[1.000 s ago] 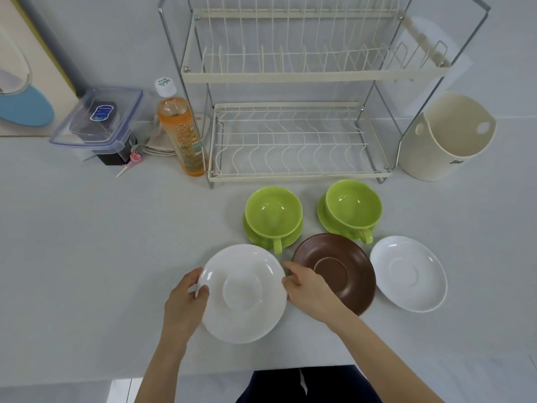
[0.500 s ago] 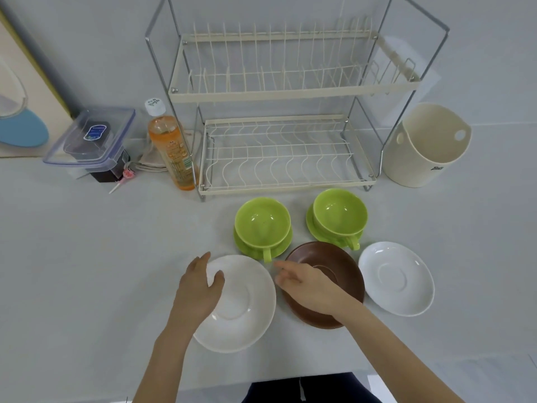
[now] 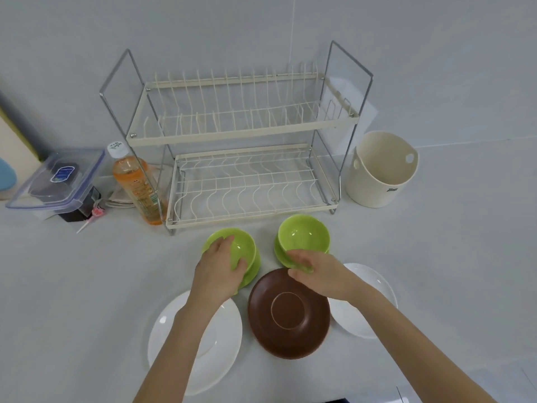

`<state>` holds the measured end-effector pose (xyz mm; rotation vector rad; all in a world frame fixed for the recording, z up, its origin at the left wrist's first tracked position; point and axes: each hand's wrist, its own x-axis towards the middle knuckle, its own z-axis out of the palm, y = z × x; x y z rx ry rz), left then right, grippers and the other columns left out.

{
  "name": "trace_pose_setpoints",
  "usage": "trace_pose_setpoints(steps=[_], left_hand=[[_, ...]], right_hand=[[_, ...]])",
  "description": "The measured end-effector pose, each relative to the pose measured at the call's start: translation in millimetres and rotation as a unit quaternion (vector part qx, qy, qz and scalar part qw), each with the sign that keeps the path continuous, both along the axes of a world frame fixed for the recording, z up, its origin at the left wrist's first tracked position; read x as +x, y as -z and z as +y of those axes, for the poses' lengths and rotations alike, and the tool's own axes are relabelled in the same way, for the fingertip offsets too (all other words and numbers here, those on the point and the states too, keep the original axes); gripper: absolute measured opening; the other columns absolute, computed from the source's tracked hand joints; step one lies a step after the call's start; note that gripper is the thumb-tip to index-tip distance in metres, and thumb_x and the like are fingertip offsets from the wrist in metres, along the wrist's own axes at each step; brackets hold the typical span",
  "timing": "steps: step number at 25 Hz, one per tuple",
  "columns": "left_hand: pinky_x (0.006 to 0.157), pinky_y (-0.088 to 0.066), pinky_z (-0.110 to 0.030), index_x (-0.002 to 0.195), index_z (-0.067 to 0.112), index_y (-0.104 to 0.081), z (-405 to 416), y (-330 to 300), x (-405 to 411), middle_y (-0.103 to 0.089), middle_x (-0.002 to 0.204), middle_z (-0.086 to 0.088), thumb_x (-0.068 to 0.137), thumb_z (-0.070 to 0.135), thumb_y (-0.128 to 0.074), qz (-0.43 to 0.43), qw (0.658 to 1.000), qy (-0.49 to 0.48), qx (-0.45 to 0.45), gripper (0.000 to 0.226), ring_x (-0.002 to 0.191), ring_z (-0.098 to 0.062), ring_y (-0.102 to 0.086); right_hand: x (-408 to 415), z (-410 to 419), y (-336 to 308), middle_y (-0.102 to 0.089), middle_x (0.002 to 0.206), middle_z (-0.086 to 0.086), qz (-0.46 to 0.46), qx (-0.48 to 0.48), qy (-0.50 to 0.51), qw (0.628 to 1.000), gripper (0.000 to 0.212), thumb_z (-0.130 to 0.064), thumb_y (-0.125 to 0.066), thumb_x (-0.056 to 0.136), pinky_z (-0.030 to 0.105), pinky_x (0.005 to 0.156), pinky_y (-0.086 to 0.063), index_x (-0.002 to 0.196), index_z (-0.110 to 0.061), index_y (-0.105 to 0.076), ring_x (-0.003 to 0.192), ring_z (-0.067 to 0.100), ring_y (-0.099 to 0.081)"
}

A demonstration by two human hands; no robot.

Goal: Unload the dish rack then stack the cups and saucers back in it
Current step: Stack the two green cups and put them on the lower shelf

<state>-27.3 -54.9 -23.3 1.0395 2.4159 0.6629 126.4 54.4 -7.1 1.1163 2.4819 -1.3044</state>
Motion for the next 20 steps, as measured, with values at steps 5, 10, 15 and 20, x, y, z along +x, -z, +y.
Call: trace_pose_setpoints(steps=[5,10,15,20], left_hand=[[0.113,-0.025,-0.036,0.143,0.011,-0.026,28,5,17,-0.028,0.152,-0.012,0.09,0.022,-0.046,0.002,1.0,0.004,-0.006,0.057,0.139,-0.029,-0.028],[0.117,-0.013,-0.044,0.146,0.013,-0.014,37,14,19,-0.011,0.156,-0.016,0.09,0.028,-0.044,0.043,0.992,-0.076,-0.089,0.065,0.145,-0.032,-0.008],[0.115,-0.012,-0.05,0.147,0.011,-0.007,33,24,8,-0.002,0.156,-0.018,0.089,0.029,-0.046,0.006,0.981,-0.144,-0.131,0.071,0.144,-0.036,0.002],[0.11,-0.022,-0.048,0.145,0.004,-0.009,31,32,0,-0.01,0.153,-0.022,0.088,0.019,-0.048,-0.025,0.978,-0.177,-0.103,0.07,0.14,-0.039,-0.009]], right_hand=[[15,27,1,-0.042,0.147,0.003,-0.01,0.012,0.041,0.999,0.05,-0.026,-0.047,0.092,0.024,0.109,-0.027,0.141,-0.023,-0.035,0.136,0.02,-0.038],[23,53,14,-0.044,0.143,0.014,-0.026,0.02,0.097,0.995,0.055,-0.023,-0.045,0.093,0.032,0.106,-0.032,0.144,-0.014,-0.026,0.132,0.028,-0.042],[18,68,26,-0.05,0.136,0.018,-0.029,-0.024,0.144,0.989,0.051,-0.02,-0.045,0.093,0.035,0.101,-0.036,0.14,-0.007,-0.03,0.126,0.032,-0.045],[7,77,39,-0.056,0.127,0.02,-0.038,-0.033,0.159,0.986,0.047,-0.016,-0.043,0.092,0.033,0.093,-0.04,0.136,-0.007,-0.033,0.118,0.034,-0.051]])
